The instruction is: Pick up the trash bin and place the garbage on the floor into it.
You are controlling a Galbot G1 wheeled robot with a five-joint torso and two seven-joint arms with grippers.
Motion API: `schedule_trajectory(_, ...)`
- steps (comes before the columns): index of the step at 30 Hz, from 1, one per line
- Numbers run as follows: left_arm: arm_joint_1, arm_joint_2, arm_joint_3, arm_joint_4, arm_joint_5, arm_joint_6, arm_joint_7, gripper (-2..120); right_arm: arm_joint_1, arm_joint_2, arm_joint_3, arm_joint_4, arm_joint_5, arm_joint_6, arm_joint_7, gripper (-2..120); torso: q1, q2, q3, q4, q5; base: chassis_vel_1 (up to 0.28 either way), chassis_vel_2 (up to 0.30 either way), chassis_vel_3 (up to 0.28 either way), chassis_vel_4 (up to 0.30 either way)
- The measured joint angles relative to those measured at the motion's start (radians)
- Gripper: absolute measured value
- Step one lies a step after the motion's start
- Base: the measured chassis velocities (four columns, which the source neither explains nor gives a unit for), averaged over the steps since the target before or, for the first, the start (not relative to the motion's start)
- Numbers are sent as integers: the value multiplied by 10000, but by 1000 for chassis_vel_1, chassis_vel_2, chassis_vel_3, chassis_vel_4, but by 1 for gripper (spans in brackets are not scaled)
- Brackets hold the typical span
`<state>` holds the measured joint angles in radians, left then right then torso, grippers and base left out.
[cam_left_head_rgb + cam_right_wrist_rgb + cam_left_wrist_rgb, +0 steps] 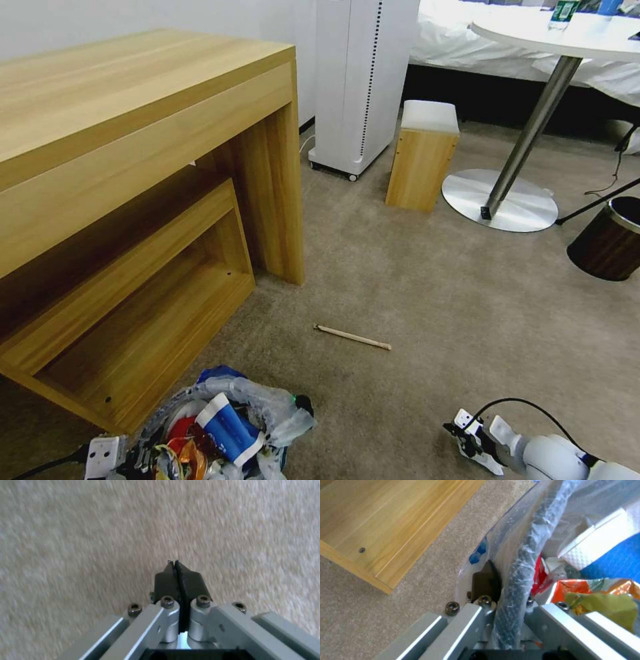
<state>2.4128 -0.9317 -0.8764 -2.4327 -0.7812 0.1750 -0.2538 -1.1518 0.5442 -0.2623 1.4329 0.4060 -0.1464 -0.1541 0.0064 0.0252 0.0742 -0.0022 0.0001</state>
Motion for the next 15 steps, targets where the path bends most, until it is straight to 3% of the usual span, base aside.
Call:
schedule_trajectory(4,-20,-9,141,93,96,0,25,0,-19,-76,71,41,-258,-142,-69,0,0,0,0,1,0,0,0,0,0)
schedule_trajectory(9,-54,-125,379,200,335,0,95,0,-69,-81,122,-100,-392,-115,-77,18,0,0,0,1,1,0,0,0,0)
schedule_trajectory(15,-15,-133,395,243,433,0,114,0,-336,-195,215,-85,-294,64,76,0,0,0,0,-1,1,0,0,0,0)
